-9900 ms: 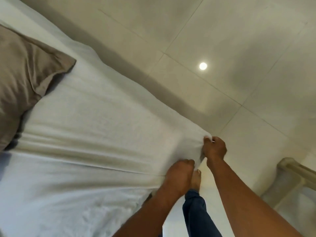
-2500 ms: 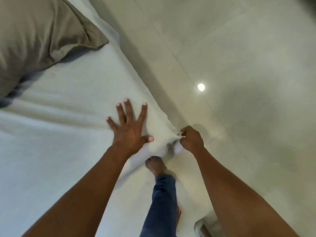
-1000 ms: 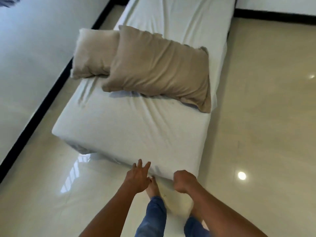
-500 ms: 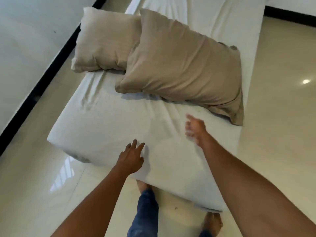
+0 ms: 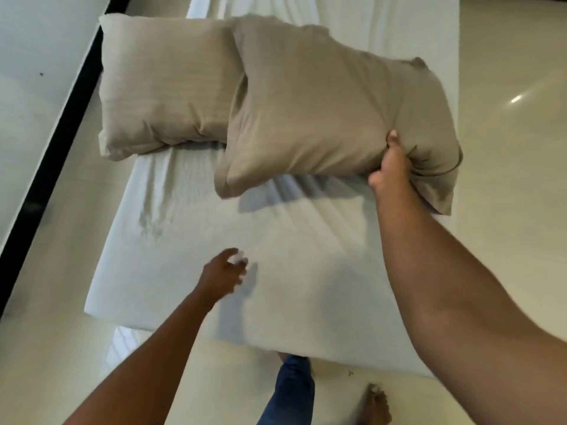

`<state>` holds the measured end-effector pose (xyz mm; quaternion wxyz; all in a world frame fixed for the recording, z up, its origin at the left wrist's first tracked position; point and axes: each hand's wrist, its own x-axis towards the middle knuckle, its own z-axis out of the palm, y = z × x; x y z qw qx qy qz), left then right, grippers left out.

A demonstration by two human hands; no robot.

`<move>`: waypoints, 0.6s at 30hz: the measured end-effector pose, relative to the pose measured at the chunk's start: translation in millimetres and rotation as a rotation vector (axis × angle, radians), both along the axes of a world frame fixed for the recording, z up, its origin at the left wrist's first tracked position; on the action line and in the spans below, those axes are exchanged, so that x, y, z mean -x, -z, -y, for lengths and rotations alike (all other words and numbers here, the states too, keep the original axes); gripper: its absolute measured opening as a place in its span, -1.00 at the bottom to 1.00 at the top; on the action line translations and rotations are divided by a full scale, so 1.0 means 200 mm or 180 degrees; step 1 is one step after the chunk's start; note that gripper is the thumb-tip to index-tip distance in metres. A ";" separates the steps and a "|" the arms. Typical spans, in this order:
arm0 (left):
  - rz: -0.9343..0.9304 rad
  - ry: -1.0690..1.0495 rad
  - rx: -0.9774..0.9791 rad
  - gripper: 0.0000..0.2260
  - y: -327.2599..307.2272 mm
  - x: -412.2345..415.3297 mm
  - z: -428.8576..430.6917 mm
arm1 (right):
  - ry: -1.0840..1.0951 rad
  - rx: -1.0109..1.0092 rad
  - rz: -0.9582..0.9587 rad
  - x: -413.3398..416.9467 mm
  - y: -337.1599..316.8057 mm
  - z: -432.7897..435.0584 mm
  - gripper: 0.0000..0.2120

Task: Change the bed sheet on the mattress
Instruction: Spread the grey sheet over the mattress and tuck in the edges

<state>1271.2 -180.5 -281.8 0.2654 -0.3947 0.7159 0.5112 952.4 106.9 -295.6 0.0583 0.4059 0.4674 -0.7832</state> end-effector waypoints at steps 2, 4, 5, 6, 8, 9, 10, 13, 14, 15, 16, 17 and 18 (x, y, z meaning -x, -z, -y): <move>-0.0318 -0.0831 -0.0454 -0.67 -0.14 0.15 0.01 | 0.0161 0.0072 -0.0275 -0.24 -0.14 -0.05 -0.14; -0.0555 -0.1189 -0.0828 -0.60 -0.29 0.28 -0.01 | 0.0142 0.0340 -0.0580 -0.53 -0.20 -0.13 -0.23; -0.0649 -0.1248 -0.1006 -0.53 -0.34 0.32 -0.02 | 0.0076 0.0511 -0.0626 -0.69 -0.23 -0.17 -0.32; -0.0717 -0.1208 -0.1086 -0.44 -0.38 0.36 -0.04 | 0.0071 0.0627 -0.0558 -0.85 -0.25 -0.19 -0.41; -0.0731 -0.1026 -0.1028 -0.17 -0.41 0.40 -0.11 | 0.0108 0.0757 -0.0202 -1.16 -0.27 -0.28 -0.53; -0.0712 -0.0898 -0.0938 -0.07 -0.41 0.39 -0.16 | 0.0218 0.0857 -0.0053 -1.31 -0.26 -0.32 -0.59; -0.0632 -0.0778 -0.0785 -0.01 -0.39 0.37 -0.21 | 0.0322 0.0894 0.0091 -1.44 -0.25 -0.36 -0.65; -0.0271 -0.0258 -0.0138 0.02 -0.30 0.20 -0.39 | 0.0539 0.0797 0.0423 -1.80 -0.20 -0.47 -0.76; -0.0263 -0.0087 0.0026 -0.03 -0.27 0.12 -0.44 | 0.0620 0.0834 0.0491 -1.89 -0.19 -0.49 -0.73; -0.0320 0.0013 0.0184 -0.11 -0.25 0.06 -0.48 | 0.0677 0.0906 0.0522 -1.95 -0.20 -0.50 -0.70; -0.0358 0.0095 0.0332 -0.19 -0.24 0.00 -0.53 | 0.0719 0.0944 0.0542 -2.01 -0.21 -0.52 -0.69; -0.0430 0.0166 0.0495 -0.25 -0.25 -0.05 -0.57 | 0.0749 0.0909 0.0569 -2.06 -0.22 -0.54 -0.72; -0.0487 0.0231 0.0648 -0.31 -0.26 -0.09 -0.60 | 0.0697 0.0776 0.0639 -2.10 -0.22 -0.56 -0.77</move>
